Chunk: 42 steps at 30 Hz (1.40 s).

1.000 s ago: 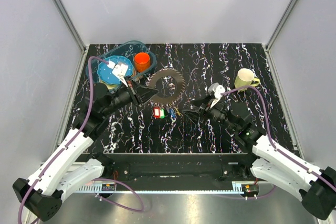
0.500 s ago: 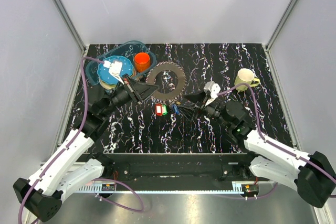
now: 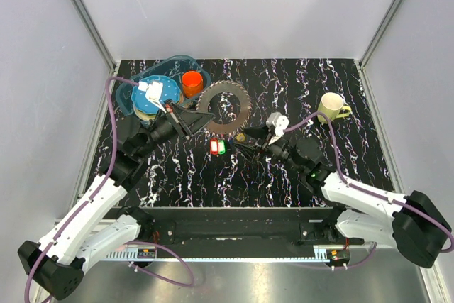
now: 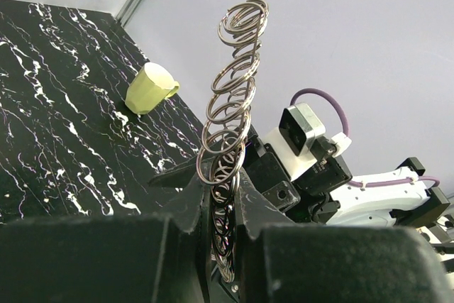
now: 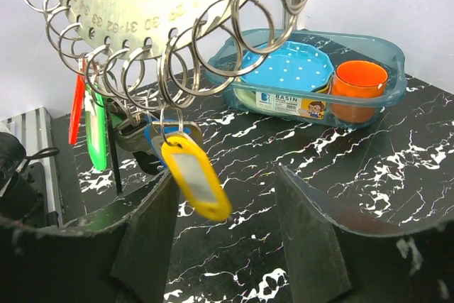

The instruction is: Remove the keys from the keyring

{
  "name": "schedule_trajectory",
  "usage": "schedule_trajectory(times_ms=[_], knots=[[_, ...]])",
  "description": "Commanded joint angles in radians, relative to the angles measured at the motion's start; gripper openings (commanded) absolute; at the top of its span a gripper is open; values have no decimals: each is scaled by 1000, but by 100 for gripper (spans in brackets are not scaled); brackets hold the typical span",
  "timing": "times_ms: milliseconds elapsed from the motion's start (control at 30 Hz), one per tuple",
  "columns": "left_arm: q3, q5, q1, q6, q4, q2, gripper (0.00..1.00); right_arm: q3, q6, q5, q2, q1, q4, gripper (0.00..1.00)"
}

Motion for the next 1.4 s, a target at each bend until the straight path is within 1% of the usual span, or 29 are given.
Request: schedule_trajectory(times_ms=[0, 233, 300, 333, 367, 433, 500, 633, 767, 900, 1033, 1200, 1300, 1367], knots=[[8, -33, -6, -23, 120, -19, 0, 30, -35, 71, 22, 26, 105, 61], [-8, -45, -8, -28, 116, -25, 0, 31, -60, 169, 32, 54, 135, 58], [-9, -54, -8, -26, 105, -28, 0, 27, -63, 192, 27, 58, 134, 56], [-11, -56, -8, -25, 103, -31, 0, 25, -92, 207, 21, 62, 131, 55], [-12, -60, -8, -25, 103, -31, 0, 27, -99, 212, 18, 63, 126, 52], [-12, -63, -8, -25, 99, -30, 0, 27, -113, 224, 13, 63, 114, 51], [-6, -66, -8, -25, 93, -28, 0, 27, -126, 230, 18, 68, 114, 51], [1, -79, -8, -20, 80, -25, 0, 27, -156, 259, 27, 77, 108, 54], [4, -80, -8, -16, 74, -22, 0, 27, -167, 238, 36, 81, 112, 58], [-2, -82, -8, -17, 73, -17, 0, 30, -172, 200, 41, 81, 115, 55], [-6, -74, -8, -19, 77, -10, 0, 27, -188, 175, 48, 81, 120, 55], [-8, -69, -8, -22, 74, -4, 0, 25, -199, 115, 73, 81, 152, 62], [-5, -56, -8, -10, 67, 1, 0, 30, -198, 107, 79, 81, 163, 63], [0, -20, -8, 6, 64, 7, 0, 31, -201, 104, 79, 81, 164, 64]])
